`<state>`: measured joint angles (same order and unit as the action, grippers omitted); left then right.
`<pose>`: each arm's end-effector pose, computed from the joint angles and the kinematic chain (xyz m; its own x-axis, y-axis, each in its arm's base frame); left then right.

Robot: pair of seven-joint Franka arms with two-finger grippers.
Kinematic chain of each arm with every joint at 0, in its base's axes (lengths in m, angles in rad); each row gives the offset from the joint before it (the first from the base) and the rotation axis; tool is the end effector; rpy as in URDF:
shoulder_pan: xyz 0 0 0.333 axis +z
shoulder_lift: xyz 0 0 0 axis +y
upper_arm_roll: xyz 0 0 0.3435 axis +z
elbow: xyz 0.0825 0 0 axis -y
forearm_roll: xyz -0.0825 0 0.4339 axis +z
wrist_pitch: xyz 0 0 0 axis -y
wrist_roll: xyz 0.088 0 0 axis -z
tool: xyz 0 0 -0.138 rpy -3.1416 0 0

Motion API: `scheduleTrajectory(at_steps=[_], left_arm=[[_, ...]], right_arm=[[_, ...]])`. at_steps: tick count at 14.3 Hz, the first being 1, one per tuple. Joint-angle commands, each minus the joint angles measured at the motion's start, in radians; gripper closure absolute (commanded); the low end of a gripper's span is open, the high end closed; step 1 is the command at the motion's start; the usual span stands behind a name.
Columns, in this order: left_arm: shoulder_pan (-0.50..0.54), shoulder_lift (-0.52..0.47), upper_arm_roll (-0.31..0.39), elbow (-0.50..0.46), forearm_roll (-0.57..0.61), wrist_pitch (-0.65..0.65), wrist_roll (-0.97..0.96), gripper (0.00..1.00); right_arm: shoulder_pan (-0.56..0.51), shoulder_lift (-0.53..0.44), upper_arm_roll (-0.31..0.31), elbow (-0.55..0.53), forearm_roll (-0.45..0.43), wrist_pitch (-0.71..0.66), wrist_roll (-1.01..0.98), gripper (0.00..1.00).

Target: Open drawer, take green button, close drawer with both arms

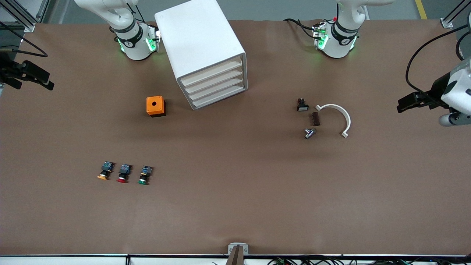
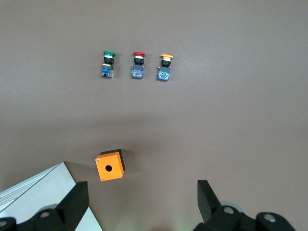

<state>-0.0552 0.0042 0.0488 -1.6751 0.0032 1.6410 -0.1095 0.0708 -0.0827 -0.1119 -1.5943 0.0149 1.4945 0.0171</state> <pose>0.6069 -0.0035 0.5699 0.9940 0.1027 -0.0377 0.1025 -0.9947 -0.0075 0.5674 -0.0239 0.6504 0.9982 -0.0565 -0.0180 -0.0569 -0.9981 -0.0238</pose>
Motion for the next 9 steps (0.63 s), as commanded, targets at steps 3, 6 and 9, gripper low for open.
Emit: scheduleTrajectory(at_steps=[3, 6, 9], left_arm=[[-0.006, -0.087, 0.013, -0.104, -0.015, 0.079, 0.014, 0.00], [-0.009, -0.070, 0.013, -0.058, -0.015, 0.089, 0.014, 0.00], [-0.012, -0.052, 0.011, 0.003, -0.018, 0.089, 0.014, 0.00]], right_arm=[[-0.040, -0.022, 0.023, -0.007, -0.010, 0.013, -0.032, 0.00], [-0.039, -0.038, 0.026, -0.003, -0.010, 0.000, -0.034, 0.00], [-0.035, -0.051, 0.024, -0.007, -0.012, -0.002, -0.057, 0.00]])
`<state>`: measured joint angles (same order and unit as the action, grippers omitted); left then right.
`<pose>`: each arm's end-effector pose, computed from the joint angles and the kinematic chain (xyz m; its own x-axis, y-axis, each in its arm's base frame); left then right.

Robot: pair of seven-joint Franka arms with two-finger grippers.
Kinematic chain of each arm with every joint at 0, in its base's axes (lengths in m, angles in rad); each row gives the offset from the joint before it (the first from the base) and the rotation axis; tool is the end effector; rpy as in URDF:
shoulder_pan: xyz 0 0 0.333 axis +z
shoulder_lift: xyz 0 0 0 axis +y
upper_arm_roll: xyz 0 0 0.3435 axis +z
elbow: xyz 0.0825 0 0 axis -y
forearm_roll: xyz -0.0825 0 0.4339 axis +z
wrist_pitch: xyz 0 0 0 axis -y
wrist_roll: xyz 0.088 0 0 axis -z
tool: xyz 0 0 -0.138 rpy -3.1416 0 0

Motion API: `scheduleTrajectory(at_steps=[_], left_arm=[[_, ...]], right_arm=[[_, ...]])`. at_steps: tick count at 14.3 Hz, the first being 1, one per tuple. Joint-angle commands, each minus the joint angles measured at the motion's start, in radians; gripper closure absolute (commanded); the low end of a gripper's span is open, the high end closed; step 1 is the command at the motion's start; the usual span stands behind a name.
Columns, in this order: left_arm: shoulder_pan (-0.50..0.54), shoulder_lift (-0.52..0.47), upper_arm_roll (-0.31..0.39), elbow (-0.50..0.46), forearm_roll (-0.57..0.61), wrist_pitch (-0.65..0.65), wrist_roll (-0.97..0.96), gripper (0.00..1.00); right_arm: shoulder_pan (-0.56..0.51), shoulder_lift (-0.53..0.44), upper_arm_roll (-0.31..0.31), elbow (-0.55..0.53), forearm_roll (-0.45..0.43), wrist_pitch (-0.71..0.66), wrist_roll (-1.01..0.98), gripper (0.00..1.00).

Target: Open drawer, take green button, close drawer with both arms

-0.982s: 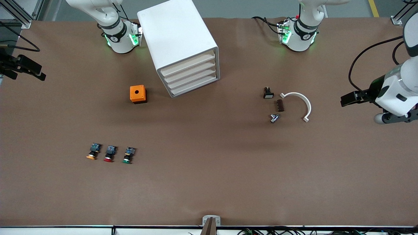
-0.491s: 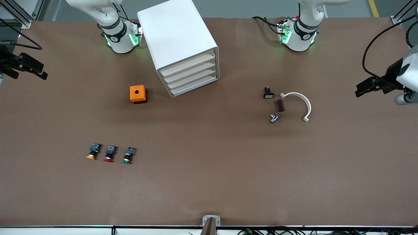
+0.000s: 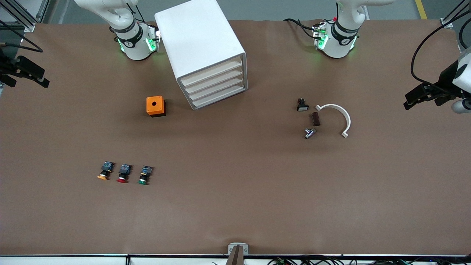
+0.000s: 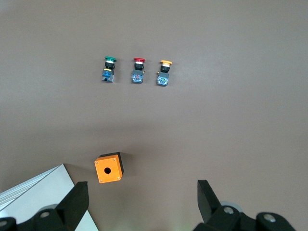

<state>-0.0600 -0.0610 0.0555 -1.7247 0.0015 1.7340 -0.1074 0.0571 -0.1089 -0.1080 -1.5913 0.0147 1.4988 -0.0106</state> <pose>0.5986 -0.0017 0.5912 0.9923 0.1026 0.0695 0.1022 -0.9947 0.0094 0.5593 -0.0299 0.6670 0.9991 -0.0388 0.0161 -0.0384 -0.9989 -0.0262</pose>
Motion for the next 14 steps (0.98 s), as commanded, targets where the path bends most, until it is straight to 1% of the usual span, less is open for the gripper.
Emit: scheduleTrajectory(at_steps=[1, 4, 6, 8, 14], left_arm=[[-0.006, 0.020, 0.006, 0.074, -0.029, -0.002, 0.014, 0.00], [-0.012, 0.070, 0.006, 0.163, -0.021, -0.004, 0.017, 0.00], [-0.017, 0.089, 0.003, 0.198, -0.020, -0.005, 0.011, 0.00], [-0.018, 0.090, -0.009, 0.198, -0.012, -0.013, 0.012, 0.00], [-0.021, 0.090, -0.013, 0.194, -0.014, -0.028, 0.023, 0.00]], right_arm=[[-0.022, -0.025, 0.021, -0.010, -0.012, -0.005, -0.048, 0.00], [-0.025, -0.023, 0.019, -0.010, -0.031, 0.000, -0.084, 0.00], [-0.025, -0.023, 0.019, -0.010, -0.035, -0.003, -0.086, 0.00], [-0.022, -0.023, 0.019, -0.012, -0.035, -0.008, -0.085, 0.00], [-0.019, -0.023, 0.019, -0.015, -0.029, -0.025, -0.078, 0.00]])
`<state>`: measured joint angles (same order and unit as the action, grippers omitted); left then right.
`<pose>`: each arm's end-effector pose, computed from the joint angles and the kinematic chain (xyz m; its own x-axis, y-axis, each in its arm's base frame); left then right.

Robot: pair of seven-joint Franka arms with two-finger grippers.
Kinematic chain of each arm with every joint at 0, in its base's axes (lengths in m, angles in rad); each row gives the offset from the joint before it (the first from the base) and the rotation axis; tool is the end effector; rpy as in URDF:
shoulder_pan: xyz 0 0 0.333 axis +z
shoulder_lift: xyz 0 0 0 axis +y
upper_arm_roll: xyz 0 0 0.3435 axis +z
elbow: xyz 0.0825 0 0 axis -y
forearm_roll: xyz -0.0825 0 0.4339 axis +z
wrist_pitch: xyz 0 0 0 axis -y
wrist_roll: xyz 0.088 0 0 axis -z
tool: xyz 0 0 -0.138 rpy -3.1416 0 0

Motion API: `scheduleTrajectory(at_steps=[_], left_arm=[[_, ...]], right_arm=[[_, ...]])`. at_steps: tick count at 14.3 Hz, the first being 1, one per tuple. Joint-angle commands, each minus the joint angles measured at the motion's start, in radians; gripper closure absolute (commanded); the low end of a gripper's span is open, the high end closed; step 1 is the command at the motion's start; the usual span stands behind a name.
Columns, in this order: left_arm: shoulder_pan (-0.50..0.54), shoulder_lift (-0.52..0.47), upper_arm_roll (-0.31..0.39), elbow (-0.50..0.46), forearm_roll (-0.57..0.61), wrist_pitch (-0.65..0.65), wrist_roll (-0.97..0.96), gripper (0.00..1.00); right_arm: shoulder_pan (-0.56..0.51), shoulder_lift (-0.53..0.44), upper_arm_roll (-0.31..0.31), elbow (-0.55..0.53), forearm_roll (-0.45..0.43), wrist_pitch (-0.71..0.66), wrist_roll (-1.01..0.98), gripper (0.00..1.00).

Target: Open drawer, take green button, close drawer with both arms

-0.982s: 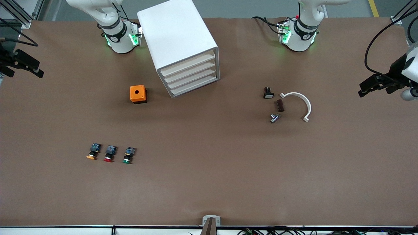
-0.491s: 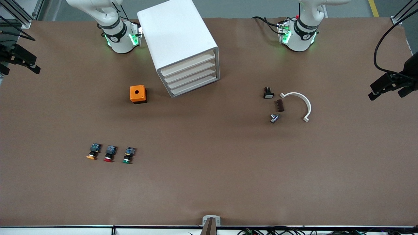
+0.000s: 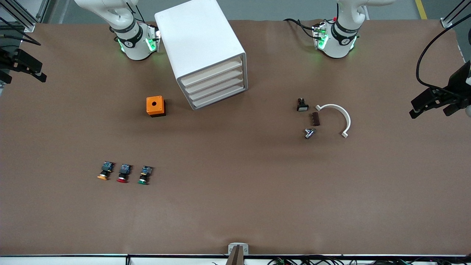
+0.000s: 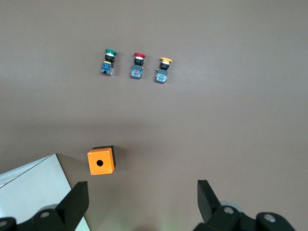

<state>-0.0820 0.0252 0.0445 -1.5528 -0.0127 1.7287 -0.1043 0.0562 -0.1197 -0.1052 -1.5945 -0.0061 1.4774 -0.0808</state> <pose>0.6328 -0.0256 0.6305 0.9866 0.0690 0.1481 0.0657 -0.9975 0.0272 0.5526 -0.0318 0.6694 0.9995 0.0319 0.0025 0.0320 -0.9995 -0.0063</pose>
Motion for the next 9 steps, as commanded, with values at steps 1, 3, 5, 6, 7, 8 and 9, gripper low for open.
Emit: scheduleTrajectory(at_steps=[1, 3, 5, 6, 7, 8, 9], left_arm=[[0.001, 0.004, -0.002, 0.022, 0.000, -0.024, 0.015, 0.00], [-0.001, 0.004, -0.002, 0.023, 0.000, -0.024, 0.009, 0.00], [0.001, 0.004, -0.002, 0.020, -0.001, -0.026, 0.009, 0.00], [0.001, 0.004, -0.002, 0.023, -0.003, -0.035, 0.009, 0.00], [-0.001, 0.004, -0.002, 0.023, -0.003, -0.037, 0.008, 0.00], [-0.001, 0.004, -0.002, 0.023, -0.003, -0.037, 0.008, 0.00], [-0.001, 0.004, -0.002, 0.023, -0.004, -0.037, 0.008, 0.00]], right_arm=[[-0.018, -0.011, 0.016, -0.012, -0.008, -0.003, -0.008, 0.00], [-0.021, -0.011, 0.015, -0.012, -0.008, -0.005, -0.008, 0.00], [-0.022, -0.011, 0.015, -0.012, -0.005, -0.005, -0.008, 0.00], [-0.025, -0.011, 0.015, -0.012, -0.005, -0.005, -0.010, 0.00], [-0.030, -0.011, 0.016, -0.012, -0.003, -0.005, -0.011, 0.00], [-0.044, -0.011, 0.018, -0.012, -0.002, -0.005, -0.013, 0.00], [-0.062, -0.011, 0.036, -0.012, 0.000, -0.005, -0.014, 0.00]])
